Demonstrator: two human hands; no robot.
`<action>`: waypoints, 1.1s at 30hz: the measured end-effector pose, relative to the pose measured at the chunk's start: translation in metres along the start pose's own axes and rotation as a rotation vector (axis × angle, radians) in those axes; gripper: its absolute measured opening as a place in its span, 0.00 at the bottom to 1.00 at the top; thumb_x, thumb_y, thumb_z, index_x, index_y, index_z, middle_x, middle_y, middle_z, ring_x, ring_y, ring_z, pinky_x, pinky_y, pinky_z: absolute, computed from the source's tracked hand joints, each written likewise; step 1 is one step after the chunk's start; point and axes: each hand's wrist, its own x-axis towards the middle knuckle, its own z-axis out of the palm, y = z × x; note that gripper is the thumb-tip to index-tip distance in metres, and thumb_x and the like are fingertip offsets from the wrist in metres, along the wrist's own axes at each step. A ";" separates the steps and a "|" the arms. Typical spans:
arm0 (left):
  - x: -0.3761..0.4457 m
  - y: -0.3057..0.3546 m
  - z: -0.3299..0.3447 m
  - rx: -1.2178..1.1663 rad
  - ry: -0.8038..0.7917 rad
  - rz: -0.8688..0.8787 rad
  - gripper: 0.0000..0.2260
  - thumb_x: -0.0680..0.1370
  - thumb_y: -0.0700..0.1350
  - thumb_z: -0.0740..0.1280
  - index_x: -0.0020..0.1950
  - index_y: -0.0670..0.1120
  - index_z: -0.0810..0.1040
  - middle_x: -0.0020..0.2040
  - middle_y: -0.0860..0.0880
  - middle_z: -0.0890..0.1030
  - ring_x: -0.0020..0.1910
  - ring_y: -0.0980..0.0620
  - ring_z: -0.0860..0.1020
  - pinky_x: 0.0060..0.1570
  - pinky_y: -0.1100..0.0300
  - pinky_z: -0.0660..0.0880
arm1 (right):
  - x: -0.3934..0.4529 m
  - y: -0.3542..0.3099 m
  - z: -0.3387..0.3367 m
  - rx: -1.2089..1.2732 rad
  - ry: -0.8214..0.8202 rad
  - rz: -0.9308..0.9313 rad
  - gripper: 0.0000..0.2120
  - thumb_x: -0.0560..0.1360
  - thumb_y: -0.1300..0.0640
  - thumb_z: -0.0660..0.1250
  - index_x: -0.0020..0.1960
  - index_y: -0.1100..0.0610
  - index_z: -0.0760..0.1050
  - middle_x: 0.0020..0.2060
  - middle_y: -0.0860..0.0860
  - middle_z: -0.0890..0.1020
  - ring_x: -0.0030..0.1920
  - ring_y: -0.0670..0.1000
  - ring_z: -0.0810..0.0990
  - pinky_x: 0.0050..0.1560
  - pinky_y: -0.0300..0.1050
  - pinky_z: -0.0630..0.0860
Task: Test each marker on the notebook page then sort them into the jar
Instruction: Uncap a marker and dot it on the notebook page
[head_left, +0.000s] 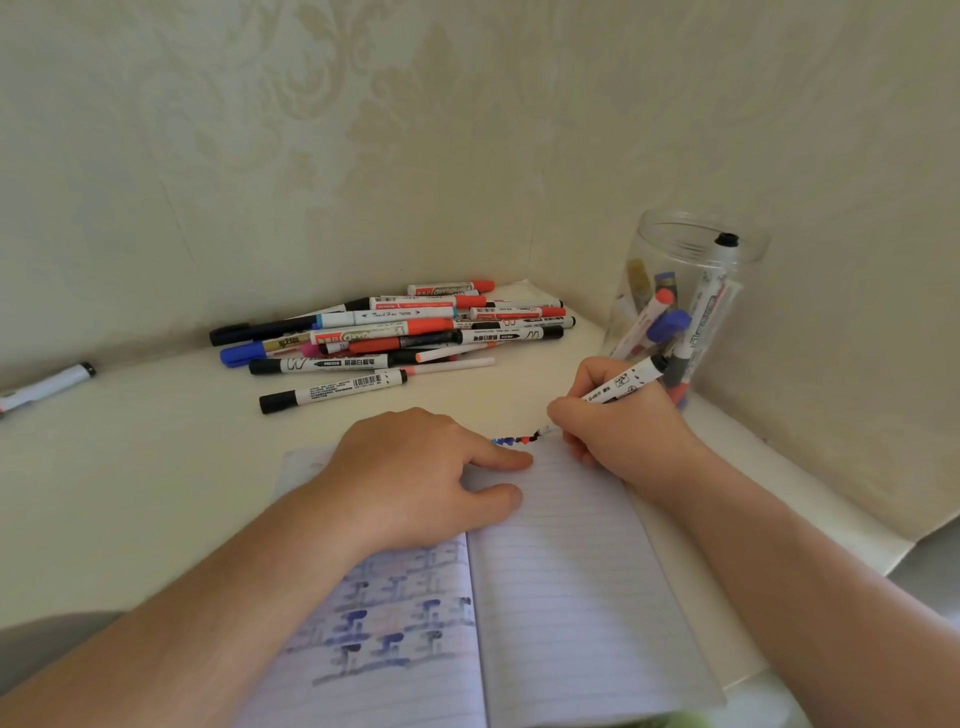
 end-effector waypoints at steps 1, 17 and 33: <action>0.000 0.000 0.000 0.000 0.001 -0.002 0.19 0.74 0.74 0.58 0.65 0.83 0.65 0.41 0.61 0.70 0.48 0.57 0.72 0.44 0.57 0.70 | 0.000 0.000 0.000 0.010 -0.006 -0.002 0.10 0.72 0.64 0.72 0.36 0.59 0.72 0.27 0.56 0.80 0.26 0.51 0.75 0.27 0.42 0.71; -0.004 0.000 0.002 -0.016 0.035 -0.005 0.18 0.75 0.73 0.58 0.65 0.83 0.65 0.48 0.61 0.76 0.49 0.58 0.74 0.47 0.57 0.74 | -0.001 0.002 0.001 0.022 -0.006 -0.003 0.10 0.72 0.65 0.72 0.36 0.59 0.72 0.27 0.56 0.79 0.25 0.49 0.74 0.25 0.40 0.70; -0.006 -0.026 0.011 -0.634 0.364 -0.042 0.08 0.85 0.48 0.60 0.61 0.61 0.68 0.57 0.61 0.76 0.54 0.67 0.75 0.53 0.69 0.71 | -0.005 -0.004 -0.020 0.415 -0.266 -0.026 0.07 0.67 0.55 0.78 0.42 0.52 0.82 0.37 0.51 0.82 0.39 0.51 0.81 0.46 0.54 0.85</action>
